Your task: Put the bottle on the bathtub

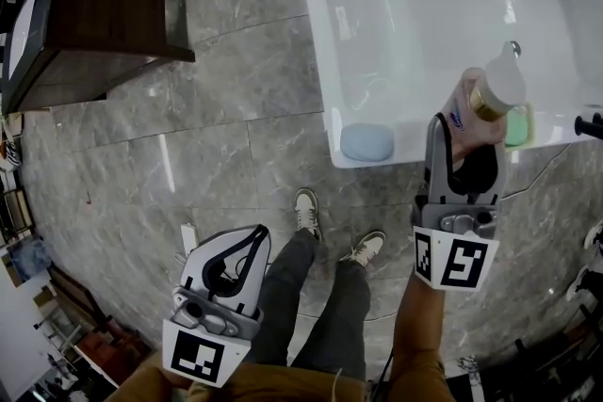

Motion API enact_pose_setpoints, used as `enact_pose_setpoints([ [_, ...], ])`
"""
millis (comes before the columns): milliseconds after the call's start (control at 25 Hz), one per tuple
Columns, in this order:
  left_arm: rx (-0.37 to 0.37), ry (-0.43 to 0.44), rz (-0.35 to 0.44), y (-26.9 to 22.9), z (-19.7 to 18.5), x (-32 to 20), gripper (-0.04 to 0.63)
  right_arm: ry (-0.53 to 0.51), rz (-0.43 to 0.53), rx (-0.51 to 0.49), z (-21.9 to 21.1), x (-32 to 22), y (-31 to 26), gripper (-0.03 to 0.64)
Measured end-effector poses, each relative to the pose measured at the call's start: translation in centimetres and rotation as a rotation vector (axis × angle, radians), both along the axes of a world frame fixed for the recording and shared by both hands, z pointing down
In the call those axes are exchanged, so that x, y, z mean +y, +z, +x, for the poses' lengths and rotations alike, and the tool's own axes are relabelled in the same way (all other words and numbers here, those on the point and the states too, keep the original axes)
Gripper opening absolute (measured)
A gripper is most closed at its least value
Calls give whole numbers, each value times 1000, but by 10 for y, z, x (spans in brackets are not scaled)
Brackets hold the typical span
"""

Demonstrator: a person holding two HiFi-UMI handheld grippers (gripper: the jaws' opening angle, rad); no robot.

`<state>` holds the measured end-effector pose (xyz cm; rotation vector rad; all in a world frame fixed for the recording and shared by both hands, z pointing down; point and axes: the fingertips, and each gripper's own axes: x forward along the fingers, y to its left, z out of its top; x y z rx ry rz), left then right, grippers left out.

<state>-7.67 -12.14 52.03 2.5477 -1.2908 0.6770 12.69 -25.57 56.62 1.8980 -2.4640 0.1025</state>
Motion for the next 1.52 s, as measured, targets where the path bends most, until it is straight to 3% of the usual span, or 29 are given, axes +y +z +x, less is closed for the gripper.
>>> enact_pose_setpoints([
  [360, -22, -8, -8, 16, 0, 4, 8, 7, 23, -3, -1, 1, 23, 236],
  [1520, 9, 3, -37, 24, 19, 11, 8, -8, -13, 45, 8, 23, 30, 238],
])
